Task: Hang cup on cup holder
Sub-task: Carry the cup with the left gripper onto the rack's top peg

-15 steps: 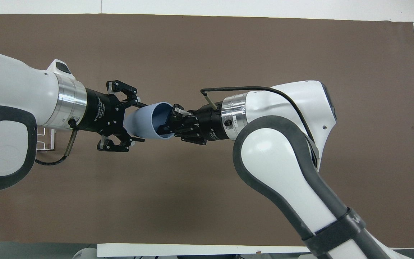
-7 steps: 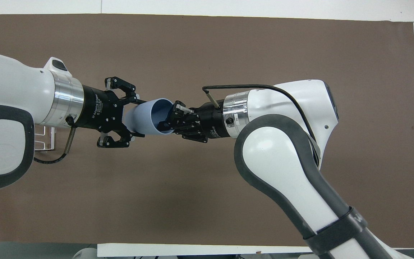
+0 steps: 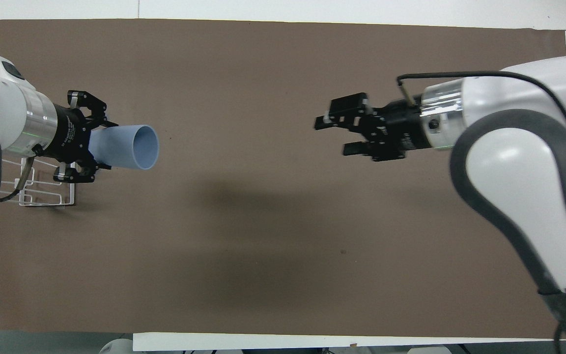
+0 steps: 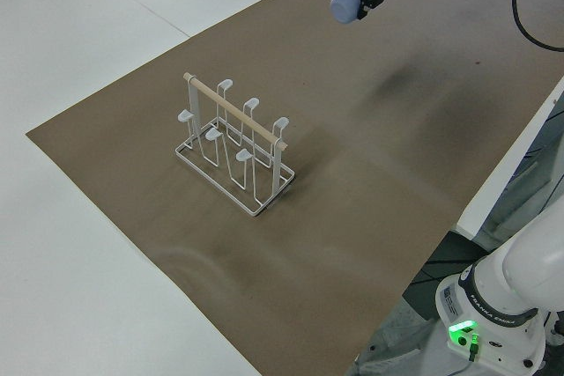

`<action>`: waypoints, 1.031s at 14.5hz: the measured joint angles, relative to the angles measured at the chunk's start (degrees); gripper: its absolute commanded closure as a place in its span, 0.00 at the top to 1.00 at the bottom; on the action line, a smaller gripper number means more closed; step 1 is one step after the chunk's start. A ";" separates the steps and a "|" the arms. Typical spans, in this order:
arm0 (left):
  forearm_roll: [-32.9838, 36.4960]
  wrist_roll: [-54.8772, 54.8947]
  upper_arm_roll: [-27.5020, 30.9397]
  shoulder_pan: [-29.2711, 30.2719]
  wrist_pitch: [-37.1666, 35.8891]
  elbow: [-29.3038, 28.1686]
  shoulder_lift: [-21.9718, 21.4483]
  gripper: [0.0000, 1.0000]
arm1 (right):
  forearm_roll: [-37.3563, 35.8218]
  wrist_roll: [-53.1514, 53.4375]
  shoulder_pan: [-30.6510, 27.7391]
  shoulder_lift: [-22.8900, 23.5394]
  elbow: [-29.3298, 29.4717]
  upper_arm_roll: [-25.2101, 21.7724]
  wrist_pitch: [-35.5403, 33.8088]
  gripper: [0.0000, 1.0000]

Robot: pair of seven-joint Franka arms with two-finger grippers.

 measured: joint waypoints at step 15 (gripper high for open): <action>82.84 -19.04 0.24 -6.31 -15.58 -0.31 21.32 0.00 | -45.52 -19.00 -13.42 -3.97 14.52 0.01 -28.02 0.99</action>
